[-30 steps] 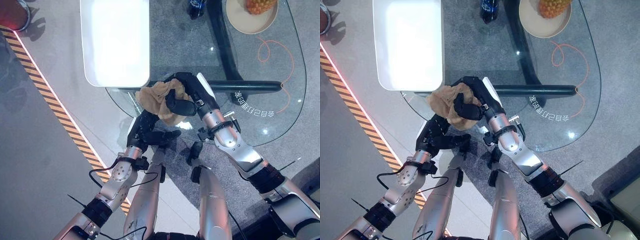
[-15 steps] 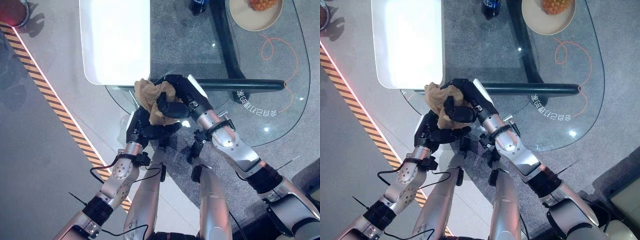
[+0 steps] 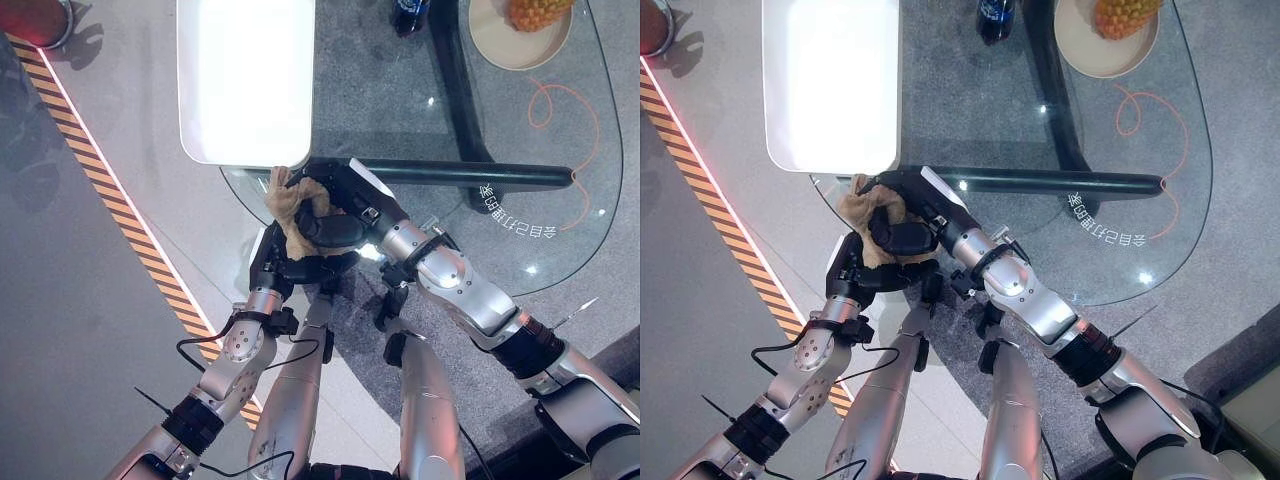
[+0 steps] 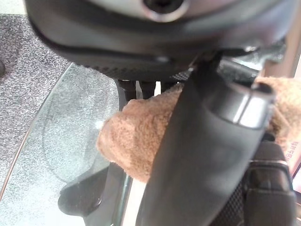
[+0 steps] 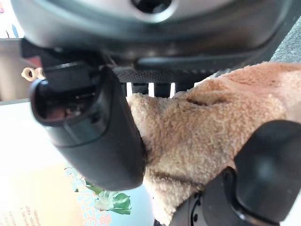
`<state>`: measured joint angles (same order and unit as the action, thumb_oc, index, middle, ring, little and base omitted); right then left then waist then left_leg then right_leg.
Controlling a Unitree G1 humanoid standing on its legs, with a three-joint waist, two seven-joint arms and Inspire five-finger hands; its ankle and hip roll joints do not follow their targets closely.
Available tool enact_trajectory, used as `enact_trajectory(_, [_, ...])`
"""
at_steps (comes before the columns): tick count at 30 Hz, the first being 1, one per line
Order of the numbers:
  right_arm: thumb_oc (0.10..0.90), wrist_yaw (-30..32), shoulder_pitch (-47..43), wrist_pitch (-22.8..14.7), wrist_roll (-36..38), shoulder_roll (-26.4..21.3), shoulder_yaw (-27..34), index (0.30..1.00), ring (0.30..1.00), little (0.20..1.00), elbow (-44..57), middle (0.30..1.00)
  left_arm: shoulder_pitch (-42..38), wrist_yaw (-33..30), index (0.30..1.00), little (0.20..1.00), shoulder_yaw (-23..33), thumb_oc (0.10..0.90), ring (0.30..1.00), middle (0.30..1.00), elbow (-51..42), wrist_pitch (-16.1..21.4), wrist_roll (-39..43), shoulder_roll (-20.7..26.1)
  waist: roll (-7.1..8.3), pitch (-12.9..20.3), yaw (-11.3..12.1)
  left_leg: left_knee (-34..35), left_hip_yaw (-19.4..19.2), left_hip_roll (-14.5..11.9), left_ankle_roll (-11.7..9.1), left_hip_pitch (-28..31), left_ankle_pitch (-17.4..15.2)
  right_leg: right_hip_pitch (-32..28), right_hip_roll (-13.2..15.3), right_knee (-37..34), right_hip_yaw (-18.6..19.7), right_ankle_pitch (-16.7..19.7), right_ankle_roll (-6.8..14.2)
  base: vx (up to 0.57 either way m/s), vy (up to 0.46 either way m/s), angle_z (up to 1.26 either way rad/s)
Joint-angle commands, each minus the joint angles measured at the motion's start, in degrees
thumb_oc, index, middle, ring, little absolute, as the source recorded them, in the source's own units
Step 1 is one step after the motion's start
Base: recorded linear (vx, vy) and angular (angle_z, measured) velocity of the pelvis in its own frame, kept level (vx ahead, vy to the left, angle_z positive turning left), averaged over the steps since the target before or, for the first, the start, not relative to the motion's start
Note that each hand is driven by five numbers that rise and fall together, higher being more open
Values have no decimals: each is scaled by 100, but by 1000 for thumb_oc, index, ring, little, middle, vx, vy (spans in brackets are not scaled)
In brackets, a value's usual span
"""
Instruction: Wipe the table with a cloth and put it in the basket.
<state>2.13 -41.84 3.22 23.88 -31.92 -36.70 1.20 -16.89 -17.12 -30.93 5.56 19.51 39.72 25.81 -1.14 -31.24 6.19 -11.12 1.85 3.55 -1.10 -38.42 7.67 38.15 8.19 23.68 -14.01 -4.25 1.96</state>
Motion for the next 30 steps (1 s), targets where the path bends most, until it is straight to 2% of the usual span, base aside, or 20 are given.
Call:
enact_trajectory(1, [100, -712, -291, -488, 73, 344, -626, 300, 300, 200, 948, 300, -402, 243, 300, 200, -54, 100, 300, 300, -1258, 766, -437, -54, 116, 144, 119, -707, -316, 157, 346, -13, -870, -68, -25, -761, 268, 776, 476, 0, 0, 0])
enact_trajectory(8, [100, -539, -256, -592, -45, 301, -579, 300, 300, 200, 920, 300, -358, 262, 300, 200, -51, 100, 300, 300, -1156, 872, -382, -41, 110, 144, 106, -732, -318, 160, 352, -24, -887, -32, -31, -730, 305, 778, 482, 0, 0, 0])
enact_trajectory(16, [100, -398, -226, -533, -104, 256, -405, 300, 300, 200, 881, 300, -373, 228, 300, 200, 15, 100, 300, 300, -1240, 728, -360, -43, 135, 144, 97, -705, -317, 161, 348, 14, -888, -72, -43, -751, 302, 779, 494, 0, 0, 0])
enact_trajectory(17, [232, -411, -204, -480, -184, 222, -379, 413, 413, 332, 851, 413, -384, 254, 300, 200, 20, 100, 300, 300, -1225, 732, -348, -43, 140, 144, 87, -704, -320, 158, 350, 12, -888, -63, -44, -744, 304, 780, 495, 0, 0, 0])
enact_trajectory(18, [429, -392, -191, -473, -220, 187, -378, 582, 582, 529, 852, 582, -387, 269, 300, 200, 24, 100, 300, 300, -1218, 738, -345, -43, 144, 144, 80, -710, -324, 149, 349, -1, -889, -47, -40, -732, 302, 781, 497, 0, 0, 0])
enact_trajectory(19, [449, -386, -176, -484, -224, 163, -373, 599, 599, 549, 852, 599, -386, 275, 300, 200, 29, 100, 300, 300, -1220, 743, -341, -36, 149, 144, 76, -711, -325, 145, 348, -3, -890, -44, -39, -727, 300, 783, 499, 0, 0, 0])
enact_trajectory(20, [616, -376, -160, -494, -228, 145, -367, 742, 742, 716, 854, 742, -384, 276, 300, 200, 32, 100, 300, 300, -1223, 747, -338, -28, 154, 144, 73, -712, -326, 143, 348, -2, -891, -45, -39, -726, 299, 784, 501, 0, 0, 0])
enact_trajectory(21, [682, -332, -140, -518, -245, 122, -359, 799, 799, 782, 855, 799, -375, 276, 300, 200, 28, 100, 300, 300, -1220, 768, -348, -28, 163, 144, 68, -714, -328, 139, 349, -2, -895, -42, -43, -723, 300, 784, 504, 0, 0, 0])
enact_trajectory(22, [800, -296, -116, -547, -256, 101, -339, 900, 900, 900, 853, 900, -366, 276, 300, 200, 34, 100, 300, 300, -1223, 771, -352, -21, 170, 144, 64, -710, -326, 141, 351, 1, -897, -44, -48, -727, 299, 786, 505, 0, 0, 0])
enact_trajectory(30, [800, -56, -129, -572, -639, -24, -153, 900, 900, 900, 887, 900, -361, 283, 300, 200, 62, 100, 300, 300, -1175, 828, -409, -24, 214, 144, 34, -708, -328, 138, 350, 28, -919, -75, -64, -753, 308, 796, 523, 0, 0, 0])
